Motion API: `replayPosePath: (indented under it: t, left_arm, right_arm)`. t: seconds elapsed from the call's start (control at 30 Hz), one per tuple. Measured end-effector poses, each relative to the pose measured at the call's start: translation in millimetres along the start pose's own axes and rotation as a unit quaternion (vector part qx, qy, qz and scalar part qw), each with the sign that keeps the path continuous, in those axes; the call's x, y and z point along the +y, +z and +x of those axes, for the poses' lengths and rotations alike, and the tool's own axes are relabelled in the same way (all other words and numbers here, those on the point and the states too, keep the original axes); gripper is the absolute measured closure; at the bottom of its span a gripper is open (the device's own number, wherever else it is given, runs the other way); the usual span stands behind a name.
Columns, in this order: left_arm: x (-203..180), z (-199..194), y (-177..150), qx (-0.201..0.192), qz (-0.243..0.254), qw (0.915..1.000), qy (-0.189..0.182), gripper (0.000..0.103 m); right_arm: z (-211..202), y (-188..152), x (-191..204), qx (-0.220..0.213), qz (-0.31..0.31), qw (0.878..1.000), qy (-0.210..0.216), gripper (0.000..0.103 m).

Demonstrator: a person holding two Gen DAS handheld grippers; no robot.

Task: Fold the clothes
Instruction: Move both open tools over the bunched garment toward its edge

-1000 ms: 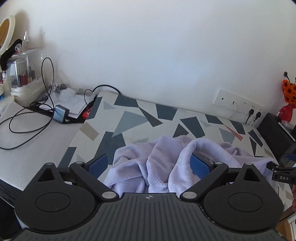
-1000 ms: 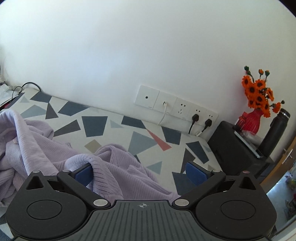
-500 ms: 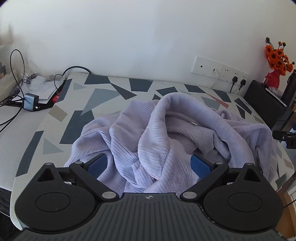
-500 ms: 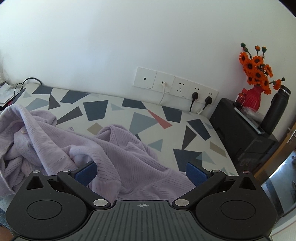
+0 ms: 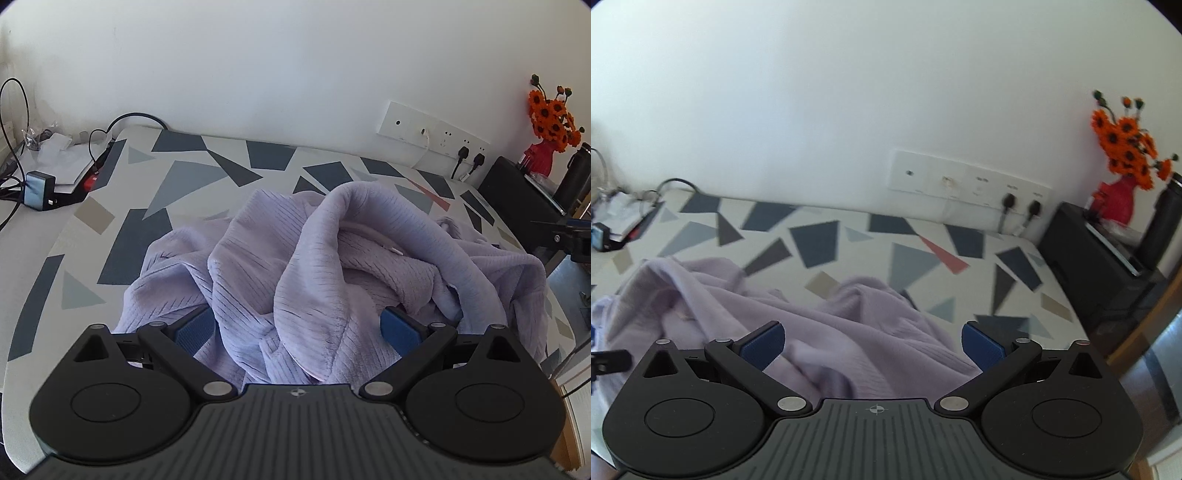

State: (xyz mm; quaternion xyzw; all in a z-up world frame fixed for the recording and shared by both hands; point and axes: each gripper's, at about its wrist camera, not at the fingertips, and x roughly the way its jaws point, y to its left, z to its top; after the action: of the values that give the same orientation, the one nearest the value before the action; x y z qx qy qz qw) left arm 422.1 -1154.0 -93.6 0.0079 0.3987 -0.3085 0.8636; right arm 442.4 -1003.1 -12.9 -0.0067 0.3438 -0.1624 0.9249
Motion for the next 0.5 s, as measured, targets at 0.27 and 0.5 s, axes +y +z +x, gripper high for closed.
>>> replayPosePath:
  t: [0.27, 0.5]
  left_arm:
    - [20.1, 8.6, 5.7, 0.017, -0.004, 0.9997, -0.017, 0.005]
    - [23.9, 14.8, 4.9, 0.024, -0.005, 0.9993, -0.028, 0.003]
  right_arm:
    - [20.1, 20.4, 54.4, -0.009, -0.022, 0.999, 0.04, 0.001]
    - [42.0, 24.8, 82.3, 0.029, -0.015, 0.996, 0.088, 0.005]
